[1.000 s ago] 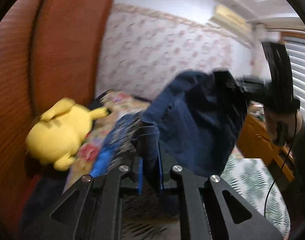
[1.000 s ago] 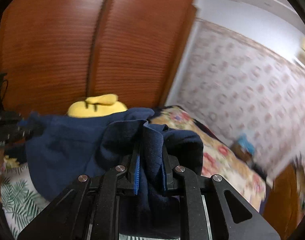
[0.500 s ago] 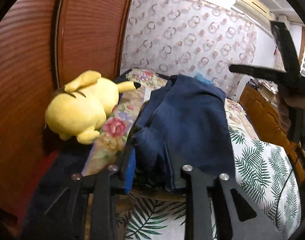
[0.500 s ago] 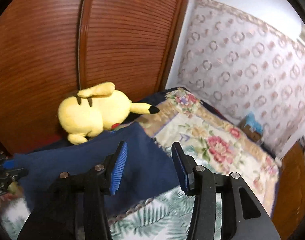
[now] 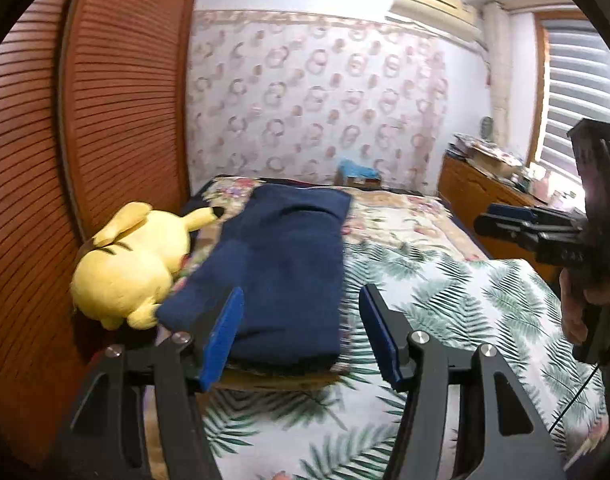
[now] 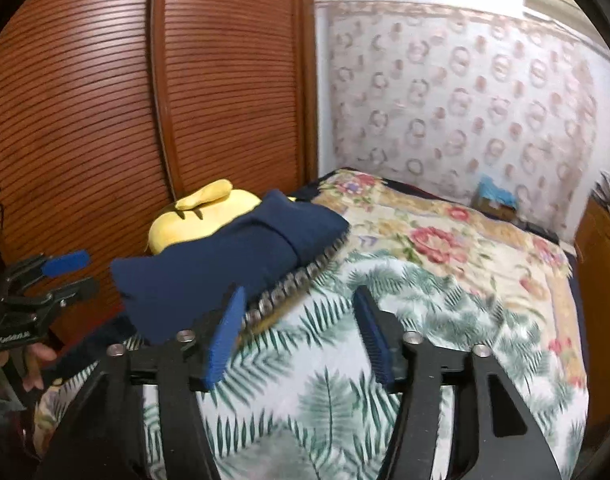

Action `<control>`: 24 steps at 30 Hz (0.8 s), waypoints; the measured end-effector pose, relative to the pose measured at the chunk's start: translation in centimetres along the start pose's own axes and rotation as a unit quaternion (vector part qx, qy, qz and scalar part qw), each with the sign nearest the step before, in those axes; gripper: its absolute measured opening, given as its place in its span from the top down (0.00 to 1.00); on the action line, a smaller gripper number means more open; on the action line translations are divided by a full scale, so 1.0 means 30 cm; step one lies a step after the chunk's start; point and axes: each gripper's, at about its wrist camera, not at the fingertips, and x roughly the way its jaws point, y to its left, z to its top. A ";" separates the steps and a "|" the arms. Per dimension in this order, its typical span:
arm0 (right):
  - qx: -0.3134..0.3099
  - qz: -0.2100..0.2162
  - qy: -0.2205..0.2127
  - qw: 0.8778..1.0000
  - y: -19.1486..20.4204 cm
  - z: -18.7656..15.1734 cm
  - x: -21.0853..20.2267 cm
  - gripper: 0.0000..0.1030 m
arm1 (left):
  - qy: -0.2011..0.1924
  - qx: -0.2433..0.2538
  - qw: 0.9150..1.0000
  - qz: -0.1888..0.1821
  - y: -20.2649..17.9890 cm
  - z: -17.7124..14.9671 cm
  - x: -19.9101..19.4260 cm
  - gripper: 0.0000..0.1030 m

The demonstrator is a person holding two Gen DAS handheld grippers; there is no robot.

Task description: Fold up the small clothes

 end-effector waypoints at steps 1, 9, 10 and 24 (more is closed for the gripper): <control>0.004 -0.005 -0.002 1.000 -0.006 -0.019 -0.029 0.34 | 0.000 0.006 1.000 -0.004 -0.026 -0.001 -0.005 0.42; 0.051 -0.045 -0.019 0.997 -0.033 -0.173 -0.294 0.20 | -0.002 0.029 0.999 -0.037 -0.196 -0.007 -0.061 0.42; 0.055 -0.049 -0.021 0.997 -0.036 -0.184 -0.313 0.18 | -0.003 0.032 0.999 -0.043 -0.217 -0.007 -0.071 0.42; 0.102 -0.161 -0.092 0.977 -0.076 -0.312 -0.666 0.13 | -0.033 0.050 0.997 -0.053 -0.389 0.039 -0.212 0.42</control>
